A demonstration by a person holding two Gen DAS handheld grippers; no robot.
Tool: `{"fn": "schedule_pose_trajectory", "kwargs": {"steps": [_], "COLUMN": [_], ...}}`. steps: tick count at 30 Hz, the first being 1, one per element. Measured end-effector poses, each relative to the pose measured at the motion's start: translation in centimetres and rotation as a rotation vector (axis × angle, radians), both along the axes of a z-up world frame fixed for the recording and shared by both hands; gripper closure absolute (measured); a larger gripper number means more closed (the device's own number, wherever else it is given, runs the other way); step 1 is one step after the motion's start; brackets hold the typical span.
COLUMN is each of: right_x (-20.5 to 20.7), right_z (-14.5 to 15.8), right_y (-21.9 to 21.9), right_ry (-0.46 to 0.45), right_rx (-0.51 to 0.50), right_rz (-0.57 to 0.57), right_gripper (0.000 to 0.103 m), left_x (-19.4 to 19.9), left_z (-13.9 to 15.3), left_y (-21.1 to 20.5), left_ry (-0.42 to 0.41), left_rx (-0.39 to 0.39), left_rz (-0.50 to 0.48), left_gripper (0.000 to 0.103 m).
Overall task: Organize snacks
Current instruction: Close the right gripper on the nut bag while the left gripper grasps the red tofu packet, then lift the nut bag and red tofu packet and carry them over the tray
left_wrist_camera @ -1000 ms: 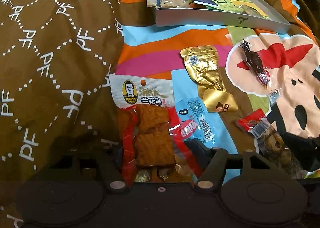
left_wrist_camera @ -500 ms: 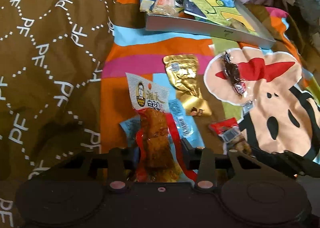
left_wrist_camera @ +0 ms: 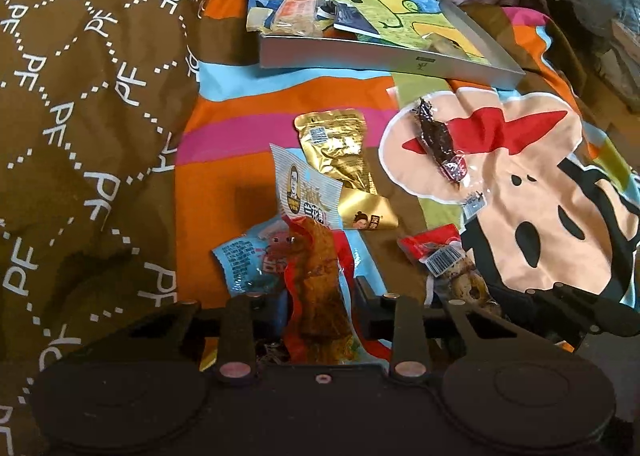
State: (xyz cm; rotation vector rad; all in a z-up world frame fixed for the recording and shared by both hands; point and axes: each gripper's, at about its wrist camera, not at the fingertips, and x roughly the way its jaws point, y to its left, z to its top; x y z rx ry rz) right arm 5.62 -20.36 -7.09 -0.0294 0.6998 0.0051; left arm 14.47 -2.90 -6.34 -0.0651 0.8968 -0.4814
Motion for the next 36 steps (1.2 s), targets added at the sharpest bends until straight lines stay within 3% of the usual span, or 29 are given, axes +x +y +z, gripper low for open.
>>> {"fn": "schedule_pose_trajectory", "kwargs": {"steps": [13,36], "right_x": [-0.9,-2.1], "right_z": [0.6,2.0], "right_y": [-0.4,-0.7], "right_ry": [-0.026,-0.139], "right_rx": [0.009,0.021], "right_rz": [-0.034,-0.054], "right_gripper": [0.055,0.055], "left_x": [-0.5,-0.9], "left_z": [0.3,2.0], "left_y": [0.3,0.8], "left_ry": [0.002,-0.075], "left_rx": [-0.110,-0.169], "left_rz": [-0.026,-0.012], "left_gripper": [0.070,0.070]}}
